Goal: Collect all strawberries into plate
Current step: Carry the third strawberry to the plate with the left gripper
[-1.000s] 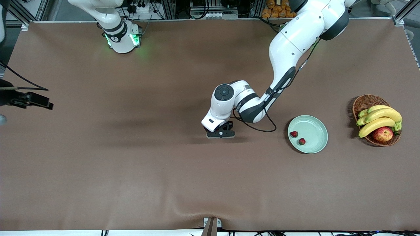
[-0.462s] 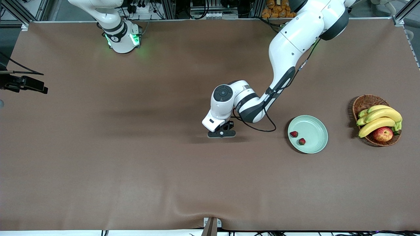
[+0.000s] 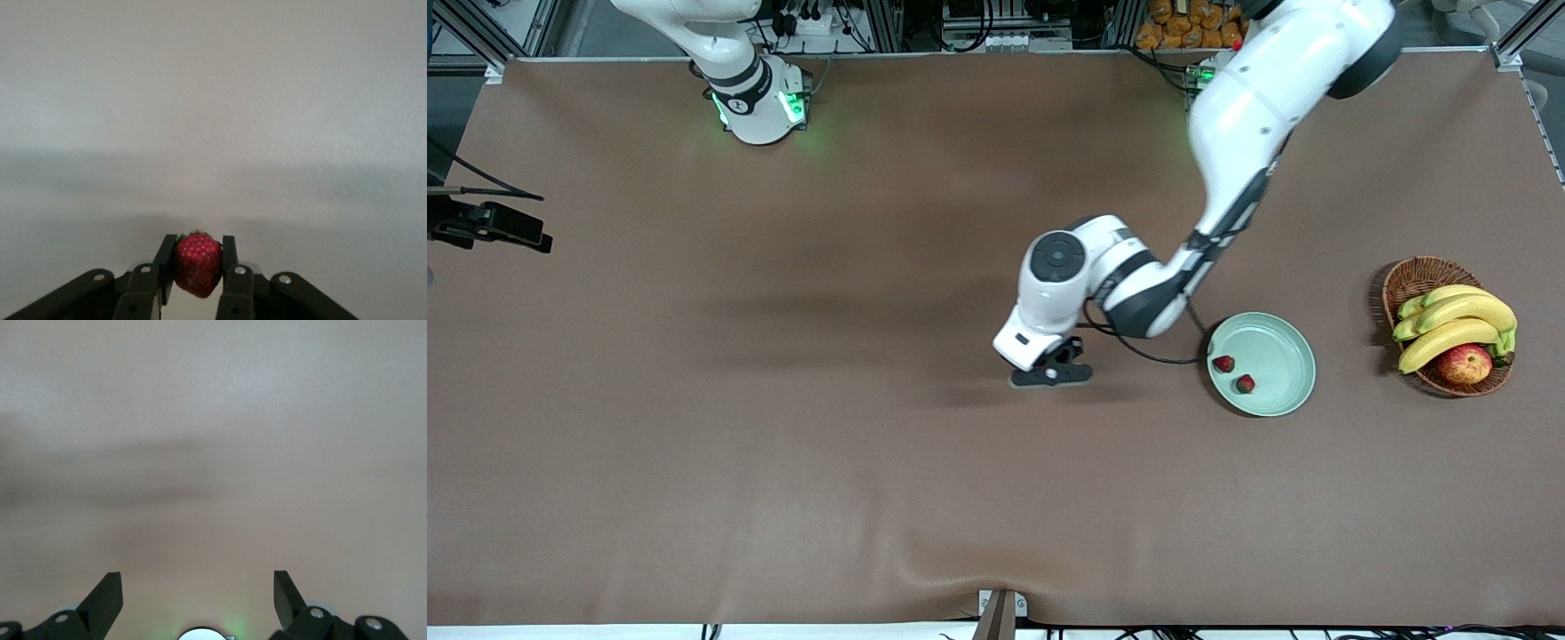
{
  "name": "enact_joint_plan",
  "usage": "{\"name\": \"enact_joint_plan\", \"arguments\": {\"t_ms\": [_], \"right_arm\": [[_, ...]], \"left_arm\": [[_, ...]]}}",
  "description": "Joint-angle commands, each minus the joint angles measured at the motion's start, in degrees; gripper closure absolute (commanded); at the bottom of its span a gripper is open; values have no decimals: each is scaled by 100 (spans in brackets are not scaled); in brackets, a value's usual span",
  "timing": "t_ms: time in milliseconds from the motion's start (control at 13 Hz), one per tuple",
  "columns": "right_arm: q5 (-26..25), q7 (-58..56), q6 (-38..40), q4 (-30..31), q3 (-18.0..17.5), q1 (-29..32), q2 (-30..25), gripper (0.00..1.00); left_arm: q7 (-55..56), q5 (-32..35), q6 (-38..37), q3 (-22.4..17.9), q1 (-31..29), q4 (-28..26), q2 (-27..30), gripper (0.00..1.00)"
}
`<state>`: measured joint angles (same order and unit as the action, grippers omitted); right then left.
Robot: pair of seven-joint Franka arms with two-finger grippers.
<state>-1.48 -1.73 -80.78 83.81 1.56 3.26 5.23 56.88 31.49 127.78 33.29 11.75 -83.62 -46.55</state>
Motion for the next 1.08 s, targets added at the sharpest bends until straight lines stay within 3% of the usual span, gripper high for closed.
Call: {"name": "enact_joint_plan", "arguments": {"t_ms": [0,154,385,615,1000], "right_arm": [[-125,6,-60,180,-59,25,-171,0],[-55,58,-69,180,-59,17,-171,0],[-37,296,-157,180,-59,16,-136,0],[-37,532,-358,284,-59,-1,-110,0],[-19,674,-500,338,-59,-115,-101,0]], "left_arm": [[-1043,15,-768,1140,-1441,-207,190,100],[-1634,15,-1139,1888,-2462,-443,190,100],[-2337,102,-1561,2531,-3702,-917,190,100],[-2874,435,-1624,2612,-4556,-1462,260,100],[-2911,1208,-1624,2595,-5129,-1885,234,99]]}}
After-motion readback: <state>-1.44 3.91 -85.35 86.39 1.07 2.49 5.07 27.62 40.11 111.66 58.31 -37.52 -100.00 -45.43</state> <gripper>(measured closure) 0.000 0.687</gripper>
